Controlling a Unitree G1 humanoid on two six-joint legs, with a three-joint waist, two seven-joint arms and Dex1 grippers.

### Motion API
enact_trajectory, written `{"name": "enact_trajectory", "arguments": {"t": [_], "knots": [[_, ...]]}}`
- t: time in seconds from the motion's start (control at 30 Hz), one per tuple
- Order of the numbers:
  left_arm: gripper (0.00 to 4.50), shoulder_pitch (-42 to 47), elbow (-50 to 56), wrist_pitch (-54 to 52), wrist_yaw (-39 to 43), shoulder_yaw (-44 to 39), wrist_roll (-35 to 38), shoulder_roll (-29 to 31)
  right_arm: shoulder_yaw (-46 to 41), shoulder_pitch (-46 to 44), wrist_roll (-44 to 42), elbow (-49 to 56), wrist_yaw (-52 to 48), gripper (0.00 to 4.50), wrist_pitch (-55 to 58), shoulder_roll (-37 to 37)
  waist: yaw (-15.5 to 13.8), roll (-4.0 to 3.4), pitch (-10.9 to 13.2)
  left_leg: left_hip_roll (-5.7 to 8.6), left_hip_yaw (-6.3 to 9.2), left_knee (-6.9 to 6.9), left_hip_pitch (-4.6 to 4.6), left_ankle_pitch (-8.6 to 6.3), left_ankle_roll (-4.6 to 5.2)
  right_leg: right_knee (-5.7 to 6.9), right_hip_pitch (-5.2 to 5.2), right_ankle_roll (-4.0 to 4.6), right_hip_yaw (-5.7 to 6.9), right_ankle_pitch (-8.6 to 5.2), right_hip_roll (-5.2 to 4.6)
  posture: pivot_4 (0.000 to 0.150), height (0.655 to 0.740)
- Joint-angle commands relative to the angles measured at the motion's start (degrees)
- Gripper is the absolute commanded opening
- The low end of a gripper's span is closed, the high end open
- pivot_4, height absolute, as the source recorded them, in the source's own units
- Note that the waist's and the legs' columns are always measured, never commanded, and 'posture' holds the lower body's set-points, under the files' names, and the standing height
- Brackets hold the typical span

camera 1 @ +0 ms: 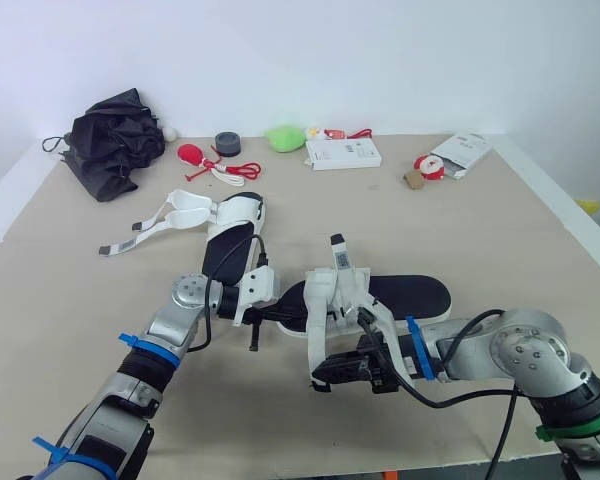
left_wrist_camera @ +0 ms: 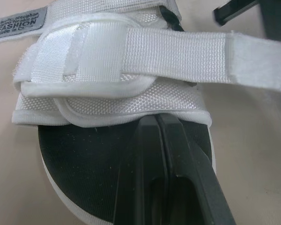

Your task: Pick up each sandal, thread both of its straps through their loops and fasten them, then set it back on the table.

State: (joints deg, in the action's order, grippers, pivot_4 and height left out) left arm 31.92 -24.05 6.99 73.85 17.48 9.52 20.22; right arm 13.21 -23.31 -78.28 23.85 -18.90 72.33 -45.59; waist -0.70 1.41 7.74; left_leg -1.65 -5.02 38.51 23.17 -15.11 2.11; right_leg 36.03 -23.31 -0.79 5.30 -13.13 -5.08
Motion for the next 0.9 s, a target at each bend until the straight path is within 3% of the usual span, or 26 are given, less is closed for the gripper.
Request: {"name": "enact_trajectory", "arguments": {"t": [0.03,0.17,0.33,0.47,0.57,0.9], "knots": [[0.0,-3.11,-4.22,-2.62,0.43,3.11,-4.06,1.53,-2.49,-0.39,-1.32,0.9,-2.07,0.07,1.22,0.09,0.01,0.0,0.0,0.0,0.0,0.0,0.0,0.0,0.0,0.0,0.0,-0.01,0.0,0.0,0.0,0.15,0.74],[0.0,-2.5,-4.86,-2.05,0.56,3.27,-4.35,1.41,-4.79,-3.56,-6.5,-3.1,-1.74,0.07,3.87,0.64,0.02,0.0,0.0,0.0,0.0,0.0,0.0,0.0,0.0,0.0,0.0,-0.04,0.0,-0.02,0.0,0.15,0.74],[0.0,-2.07,-5.5,-1.51,0.75,3.5,-4.49,1.36,-8.83,-13.79,-14.35,-14.32,-0.4,0.07,5.25,1.22,0.12,-0.02,0.02,0.0,-0.04,0.04,-0.03,0.05,0.07,0.02,-0.01,-0.06,-0.05,0.09,0.01,0.15,0.74],[0.0,-1.53,-6.58,-0.55,0.73,3.88,-4.91,0.96,-7.68,-25.33,-7.5,-25.73,-1.18,0.07,8.09,2.79,0.11,-0.04,0.01,-0.01,-0.05,0.02,-0.03,0.05,0.08,0.03,-0.02,0.29,-0.05,0.28,0.02,0.15,0.74],[0.0,-1.27,-7.04,0.7,0.56,4.28,-5.49,0.81,-5.88,-28.97,-1.66,-30.13,-3.83,0.07,10.28,4.17,0.02,-0.05,0.01,0.0,-0.05,0.02,0.02,0.05,0.08,0.03,-0.04,0.34,-0.05,0.27,0.02,0.15,0.74],[0.0,-2.58,-5.21,1.52,-0.52,4.44,-5.72,0.98,-4.19,-28.8,9.72,-30.65,-12.04,0.07,15.32,6.76,0.04,-0.07,0.0,0.04,-0.05,0.03,0.06,0.05,0.08,0.03,-0.05,0.31,-0.03,0.3,-0.06,0.15,0.74]]}}
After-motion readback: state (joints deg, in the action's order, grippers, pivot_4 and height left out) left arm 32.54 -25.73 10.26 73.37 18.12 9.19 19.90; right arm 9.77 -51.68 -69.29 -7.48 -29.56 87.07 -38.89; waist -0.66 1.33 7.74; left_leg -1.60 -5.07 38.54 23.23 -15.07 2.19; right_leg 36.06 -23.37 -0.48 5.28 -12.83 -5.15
